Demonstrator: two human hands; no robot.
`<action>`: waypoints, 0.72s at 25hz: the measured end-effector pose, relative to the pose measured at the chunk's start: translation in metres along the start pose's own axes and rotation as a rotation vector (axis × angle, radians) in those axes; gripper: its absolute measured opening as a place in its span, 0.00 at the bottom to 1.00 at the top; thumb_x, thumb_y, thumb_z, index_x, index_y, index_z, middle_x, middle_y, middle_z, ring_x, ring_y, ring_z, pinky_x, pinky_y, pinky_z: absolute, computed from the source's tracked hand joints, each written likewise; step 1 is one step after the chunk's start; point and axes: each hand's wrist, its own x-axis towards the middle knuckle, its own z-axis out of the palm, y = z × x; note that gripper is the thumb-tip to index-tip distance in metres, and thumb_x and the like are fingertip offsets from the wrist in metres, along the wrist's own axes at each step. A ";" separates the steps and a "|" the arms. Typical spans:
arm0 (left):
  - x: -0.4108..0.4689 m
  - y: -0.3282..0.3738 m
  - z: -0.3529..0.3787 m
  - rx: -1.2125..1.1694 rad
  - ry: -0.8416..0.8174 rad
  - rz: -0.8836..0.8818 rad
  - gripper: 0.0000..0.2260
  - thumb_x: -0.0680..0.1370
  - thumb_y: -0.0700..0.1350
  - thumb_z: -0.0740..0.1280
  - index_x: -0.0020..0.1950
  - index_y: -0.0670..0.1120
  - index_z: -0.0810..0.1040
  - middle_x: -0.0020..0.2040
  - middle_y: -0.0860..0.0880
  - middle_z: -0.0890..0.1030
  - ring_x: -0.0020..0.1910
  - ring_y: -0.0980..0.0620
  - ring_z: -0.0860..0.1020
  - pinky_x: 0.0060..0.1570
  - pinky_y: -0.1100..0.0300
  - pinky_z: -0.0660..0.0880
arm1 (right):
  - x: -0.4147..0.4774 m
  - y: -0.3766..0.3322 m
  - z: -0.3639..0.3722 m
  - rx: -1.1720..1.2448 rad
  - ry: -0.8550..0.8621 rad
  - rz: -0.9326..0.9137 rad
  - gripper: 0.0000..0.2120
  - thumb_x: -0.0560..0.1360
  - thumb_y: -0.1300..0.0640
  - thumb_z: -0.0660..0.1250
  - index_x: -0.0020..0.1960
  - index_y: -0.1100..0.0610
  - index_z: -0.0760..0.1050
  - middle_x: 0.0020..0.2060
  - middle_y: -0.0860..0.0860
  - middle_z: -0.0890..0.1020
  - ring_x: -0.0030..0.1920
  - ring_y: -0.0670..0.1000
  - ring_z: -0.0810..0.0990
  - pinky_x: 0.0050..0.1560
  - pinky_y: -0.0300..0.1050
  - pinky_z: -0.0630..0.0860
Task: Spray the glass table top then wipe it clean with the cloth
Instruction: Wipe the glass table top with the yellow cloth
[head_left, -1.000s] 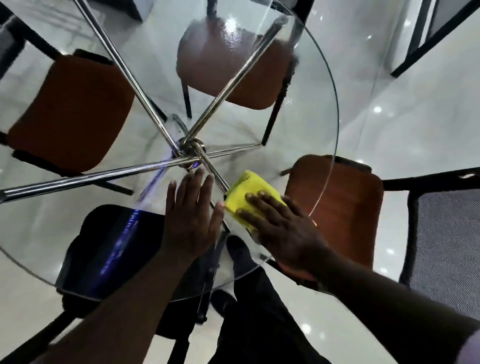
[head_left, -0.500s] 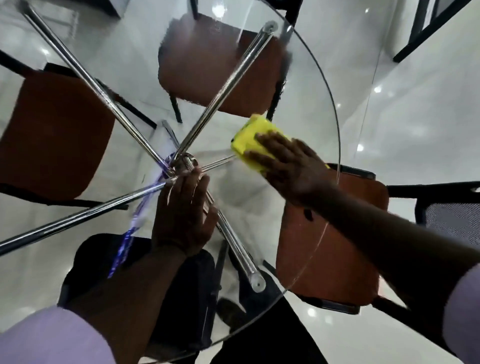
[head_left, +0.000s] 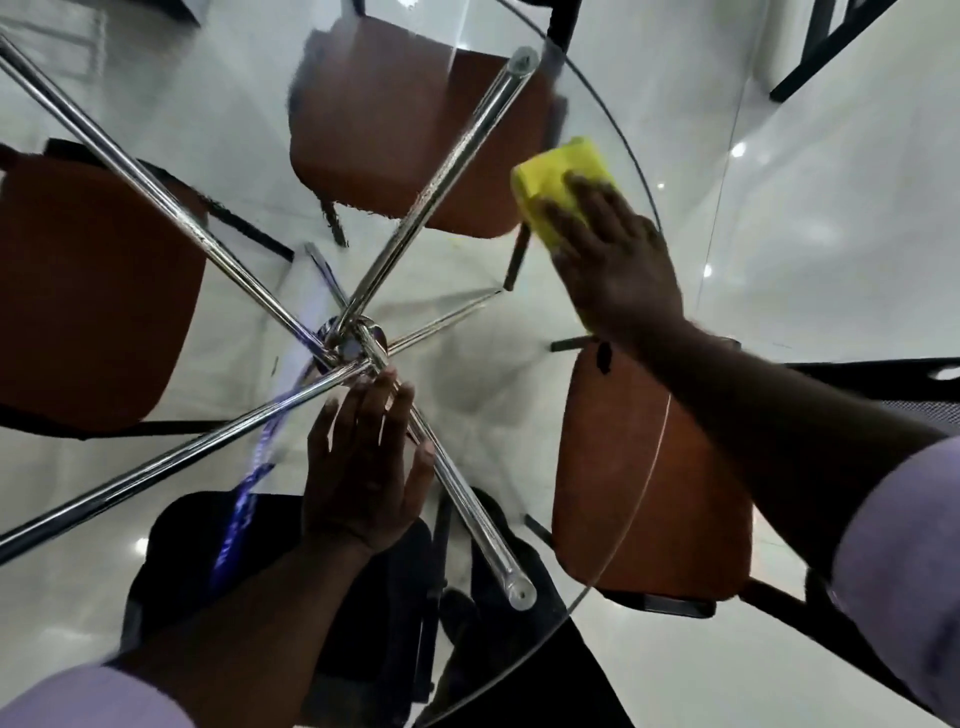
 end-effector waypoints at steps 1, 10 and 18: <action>0.001 0.001 -0.001 -0.004 0.012 -0.001 0.30 0.81 0.56 0.60 0.80 0.44 0.68 0.82 0.43 0.66 0.78 0.39 0.66 0.76 0.39 0.59 | -0.003 0.010 -0.001 0.052 0.031 0.273 0.28 0.87 0.41 0.49 0.86 0.40 0.57 0.88 0.50 0.58 0.86 0.56 0.59 0.78 0.57 0.68; 0.001 0.005 -0.001 0.012 0.058 0.012 0.27 0.80 0.54 0.63 0.78 0.45 0.70 0.80 0.44 0.68 0.77 0.38 0.68 0.75 0.39 0.63 | -0.149 -0.019 0.009 -0.028 0.040 -0.171 0.22 0.89 0.44 0.54 0.82 0.40 0.68 0.84 0.50 0.67 0.84 0.57 0.67 0.75 0.58 0.69; -0.003 0.006 -0.003 0.039 0.058 -0.011 0.27 0.80 0.56 0.61 0.78 0.47 0.69 0.80 0.45 0.67 0.77 0.40 0.67 0.74 0.42 0.64 | -0.274 -0.155 0.017 0.246 0.144 0.645 0.27 0.88 0.49 0.61 0.84 0.55 0.65 0.84 0.64 0.61 0.86 0.62 0.55 0.85 0.66 0.57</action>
